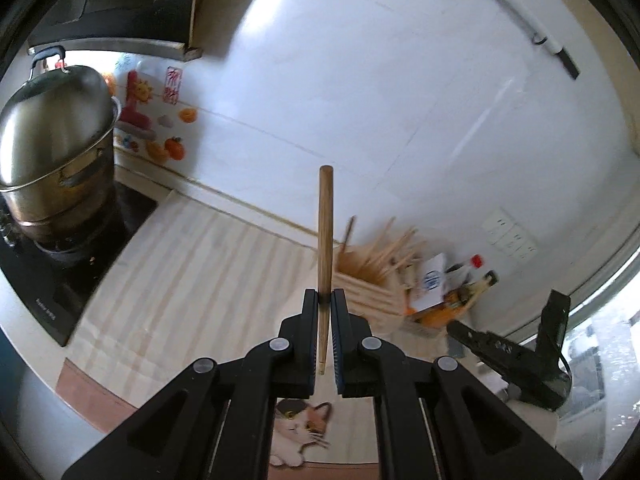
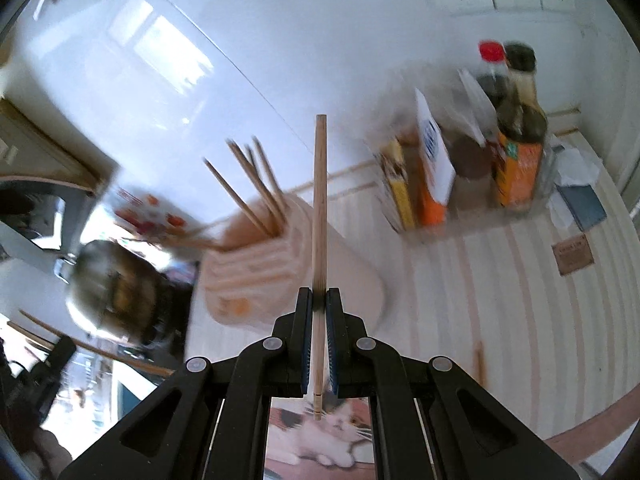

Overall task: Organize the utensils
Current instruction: 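Lift both held chopsticks and carry them over the cream holder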

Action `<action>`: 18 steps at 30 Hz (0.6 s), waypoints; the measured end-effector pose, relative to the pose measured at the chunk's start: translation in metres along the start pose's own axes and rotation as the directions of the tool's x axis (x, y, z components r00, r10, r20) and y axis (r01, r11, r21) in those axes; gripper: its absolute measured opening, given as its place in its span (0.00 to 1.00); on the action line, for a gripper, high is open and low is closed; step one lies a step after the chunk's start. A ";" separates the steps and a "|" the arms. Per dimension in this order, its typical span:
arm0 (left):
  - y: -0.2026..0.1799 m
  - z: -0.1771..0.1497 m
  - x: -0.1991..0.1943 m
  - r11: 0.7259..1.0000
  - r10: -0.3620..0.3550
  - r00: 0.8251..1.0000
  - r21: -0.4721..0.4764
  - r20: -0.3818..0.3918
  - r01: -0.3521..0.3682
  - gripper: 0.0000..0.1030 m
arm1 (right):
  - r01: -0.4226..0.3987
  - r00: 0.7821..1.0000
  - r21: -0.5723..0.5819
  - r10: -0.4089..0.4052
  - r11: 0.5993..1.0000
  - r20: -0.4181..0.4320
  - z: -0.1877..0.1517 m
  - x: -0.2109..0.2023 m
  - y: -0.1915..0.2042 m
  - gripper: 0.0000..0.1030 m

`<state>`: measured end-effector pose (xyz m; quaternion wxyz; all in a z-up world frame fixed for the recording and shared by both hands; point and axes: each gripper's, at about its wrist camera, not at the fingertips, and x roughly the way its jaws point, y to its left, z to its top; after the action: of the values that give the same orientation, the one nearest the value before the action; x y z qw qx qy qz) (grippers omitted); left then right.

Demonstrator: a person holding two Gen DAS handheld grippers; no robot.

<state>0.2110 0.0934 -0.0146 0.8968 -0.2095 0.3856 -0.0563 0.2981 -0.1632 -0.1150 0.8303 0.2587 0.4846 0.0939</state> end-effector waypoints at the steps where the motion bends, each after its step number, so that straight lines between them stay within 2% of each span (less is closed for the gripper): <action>1: -0.005 0.003 -0.002 1.000 -0.020 1.000 0.000 0.008 0.020 0.04 | -0.020 1.000 0.003 0.020 1.000 0.015 0.008 -0.006 0.004 0.07; 6: -0.029 0.024 -0.006 0.996 -0.086 0.995 0.015 0.054 0.085 0.04 | -0.087 0.993 0.018 0.086 0.996 0.077 0.042 -0.024 0.017 0.07; 9: -0.045 0.039 0.005 0.995 -0.091 0.991 0.044 0.094 0.088 0.04 | -0.109 0.987 0.038 0.104 0.993 0.122 0.064 -0.028 0.020 0.07; 12: -0.059 0.053 0.030 0.995 -0.055 0.991 0.085 0.120 0.045 0.04 | -0.111 0.982 0.069 0.098 0.991 0.164 0.087 -0.025 0.020 0.07; 18: -0.067 0.064 0.091 0.988 0.019 0.997 0.154 0.070 -0.030 0.04 | -0.072 0.975 0.115 0.046 0.991 0.218 0.119 0.003 0.019 0.07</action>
<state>0.3241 0.0297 -0.0082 0.9236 -0.1361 0.3518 -0.0680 0.4029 -0.1858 -0.0601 0.8573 0.3317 0.3891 0.0603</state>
